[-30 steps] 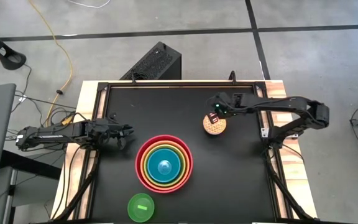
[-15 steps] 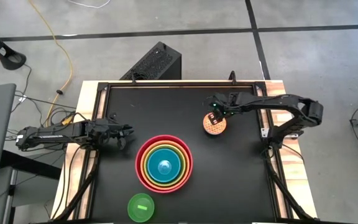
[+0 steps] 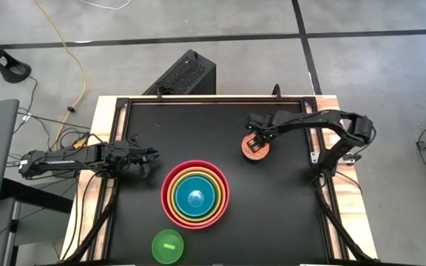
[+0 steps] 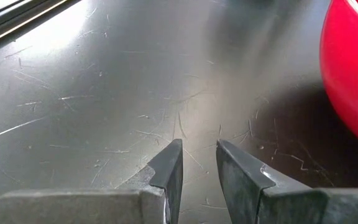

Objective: Nest bowls inside each other
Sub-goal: Stack the orange pattern bowl on top of the blue bowl

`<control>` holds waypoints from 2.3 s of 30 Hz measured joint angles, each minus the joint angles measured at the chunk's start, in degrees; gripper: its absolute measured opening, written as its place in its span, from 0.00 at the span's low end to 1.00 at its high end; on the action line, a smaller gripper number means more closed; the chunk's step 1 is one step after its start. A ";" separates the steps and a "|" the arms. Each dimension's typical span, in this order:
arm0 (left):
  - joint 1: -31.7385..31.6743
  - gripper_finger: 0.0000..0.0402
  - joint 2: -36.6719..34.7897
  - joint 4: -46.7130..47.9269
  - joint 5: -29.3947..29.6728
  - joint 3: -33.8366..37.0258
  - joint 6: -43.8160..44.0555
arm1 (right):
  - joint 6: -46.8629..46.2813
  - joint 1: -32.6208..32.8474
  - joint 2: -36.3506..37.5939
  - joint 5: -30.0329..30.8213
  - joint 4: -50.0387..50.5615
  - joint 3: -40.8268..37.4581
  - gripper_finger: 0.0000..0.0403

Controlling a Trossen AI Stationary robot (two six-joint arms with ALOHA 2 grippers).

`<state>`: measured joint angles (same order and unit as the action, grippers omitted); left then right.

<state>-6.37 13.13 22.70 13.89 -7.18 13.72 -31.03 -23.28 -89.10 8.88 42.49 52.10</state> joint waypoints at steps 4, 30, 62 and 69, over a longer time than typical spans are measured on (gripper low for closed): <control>0.02 0.22 0.00 0.00 0.00 0.00 -0.01 | 1.47 -1.07 1.91 -0.01 0.38 0.00 0.18; 0.00 0.22 0.00 0.02 0.00 0.00 -0.01 | -0.07 17.85 7.70 -4.52 -32.62 10.78 0.01; 0.00 0.22 0.00 -0.01 -0.02 0.00 -0.01 | 7.06 35.20 -26.51 -7.90 -7.14 51.82 0.03; 0.01 0.22 0.00 -0.02 -0.01 0.00 -0.01 | 6.43 35.29 -27.69 -7.47 -4.40 51.89 0.03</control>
<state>-6.36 13.13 22.68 13.88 -7.18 13.72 -24.60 12.01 -116.79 1.41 38.08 103.98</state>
